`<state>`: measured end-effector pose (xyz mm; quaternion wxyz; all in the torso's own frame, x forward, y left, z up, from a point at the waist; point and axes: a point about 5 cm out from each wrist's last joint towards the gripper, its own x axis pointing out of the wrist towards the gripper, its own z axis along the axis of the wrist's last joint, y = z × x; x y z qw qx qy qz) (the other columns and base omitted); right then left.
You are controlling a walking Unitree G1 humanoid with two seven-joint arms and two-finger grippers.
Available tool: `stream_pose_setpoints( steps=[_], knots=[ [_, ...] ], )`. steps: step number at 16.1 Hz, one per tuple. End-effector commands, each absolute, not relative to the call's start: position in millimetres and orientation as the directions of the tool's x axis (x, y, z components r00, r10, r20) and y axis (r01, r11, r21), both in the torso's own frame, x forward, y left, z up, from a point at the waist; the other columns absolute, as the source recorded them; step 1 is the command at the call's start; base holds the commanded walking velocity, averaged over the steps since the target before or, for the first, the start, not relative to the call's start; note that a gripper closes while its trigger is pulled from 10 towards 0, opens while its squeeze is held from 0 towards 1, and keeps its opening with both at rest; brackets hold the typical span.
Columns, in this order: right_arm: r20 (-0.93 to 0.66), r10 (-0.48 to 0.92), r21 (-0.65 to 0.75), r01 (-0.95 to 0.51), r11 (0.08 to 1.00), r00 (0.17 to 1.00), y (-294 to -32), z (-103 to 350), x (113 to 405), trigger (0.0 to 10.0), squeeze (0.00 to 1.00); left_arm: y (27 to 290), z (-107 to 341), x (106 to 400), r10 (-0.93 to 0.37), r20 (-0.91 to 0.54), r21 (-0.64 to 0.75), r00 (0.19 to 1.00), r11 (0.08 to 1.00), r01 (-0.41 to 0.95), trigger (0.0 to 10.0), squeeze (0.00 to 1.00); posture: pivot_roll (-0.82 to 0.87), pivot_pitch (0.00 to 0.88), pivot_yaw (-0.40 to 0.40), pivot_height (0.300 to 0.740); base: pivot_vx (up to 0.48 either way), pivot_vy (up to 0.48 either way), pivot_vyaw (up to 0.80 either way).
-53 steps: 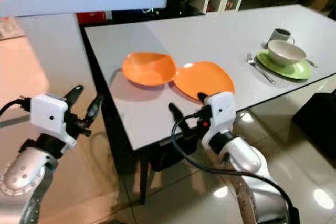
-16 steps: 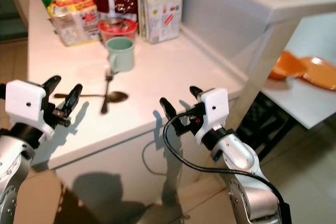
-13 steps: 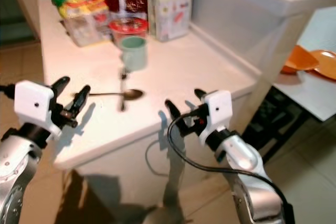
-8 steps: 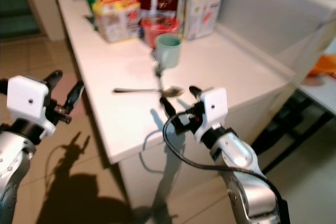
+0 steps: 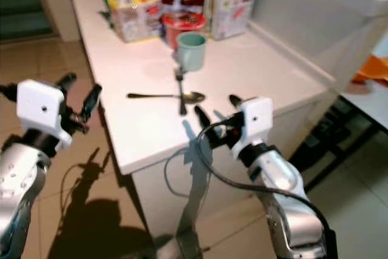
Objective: Setting the table
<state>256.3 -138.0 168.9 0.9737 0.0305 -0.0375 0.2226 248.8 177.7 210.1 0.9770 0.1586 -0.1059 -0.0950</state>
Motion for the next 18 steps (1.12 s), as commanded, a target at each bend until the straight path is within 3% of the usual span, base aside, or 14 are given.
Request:
stream_pose_setpoints(
  steps=[1, 4, 10, 14, 15, 16, 18],
  knots=[
    [0.093, 0.428, 0.061, -0.434, 0.899, 0.899, -138, 170, 257, 10.0, 0.00, 180, 209, 251, -0.212, 0.181, 0.327, 0.960, 0.934, 0.145, 10.0, 0.00, 0.08, 0.000, -0.025, 0.740, 0.000, 0.000, 0.00],
    [0.093, 0.425, 0.089, -0.433, 0.897, 0.900, -137, 171, 257, 10.0, 0.00, 176, 212, 254, -0.242, 0.200, 0.307, 0.949, 0.936, 0.174, 10.0, 0.00, 0.08, 0.000, -0.028, 0.740, 0.166, 0.000, -0.16],
    [0.086, 0.432, 0.094, -0.438, 0.894, 0.898, -137, 170, 255, 10.0, 0.00, 174, 210, 253, -0.282, 0.197, 0.314, 0.939, 0.926, 0.212, 10.0, 0.00, 0.07, 0.000, -0.027, 0.740, 0.230, 0.000, -0.74],
    [0.076, 0.449, 0.071, -0.454, 0.888, 0.890, -135, 169, 253, 10.0, 0.00, 196, 215, 258, -0.240, 0.192, 0.347, 0.952, 0.924, 0.163, 10.0, 0.00, 0.07, 0.000, -0.027, 0.740, 0.000, 0.000, 0.00],
    [0.075, 0.450, 0.070, -0.455, 0.888, 0.890, -135, 169, 253, 10.0, 0.00, 203, 216, 259, -0.225, 0.185, 0.329, 0.957, 0.932, 0.155, 10.0, 0.67, 0.07, 0.000, -0.026, 0.740, 0.000, 0.000, 0.00],
    [0.073, 0.452, 0.069, -0.456, 0.887, 0.889, -136, 169, 252, 10.0, 0.00, 206, 216, 259, -0.224, 0.171, 0.313, 0.959, 0.936, 0.162, 10.0, 1.00, 0.07, 0.000, -0.028, 0.740, 0.000, 0.000, 0.00],
    [0.067, 0.461, 0.064, -0.465, 0.883, 0.885, -136, 168, 252, 10.0, 0.00, 206, 214, 261, -0.264, 0.109, 0.303, 0.958, 0.927, 0.221, 10.0, 1.00, 0.07, 0.000, -0.029, 0.740, 0.000, 0.000, 0.00]
  ],
)
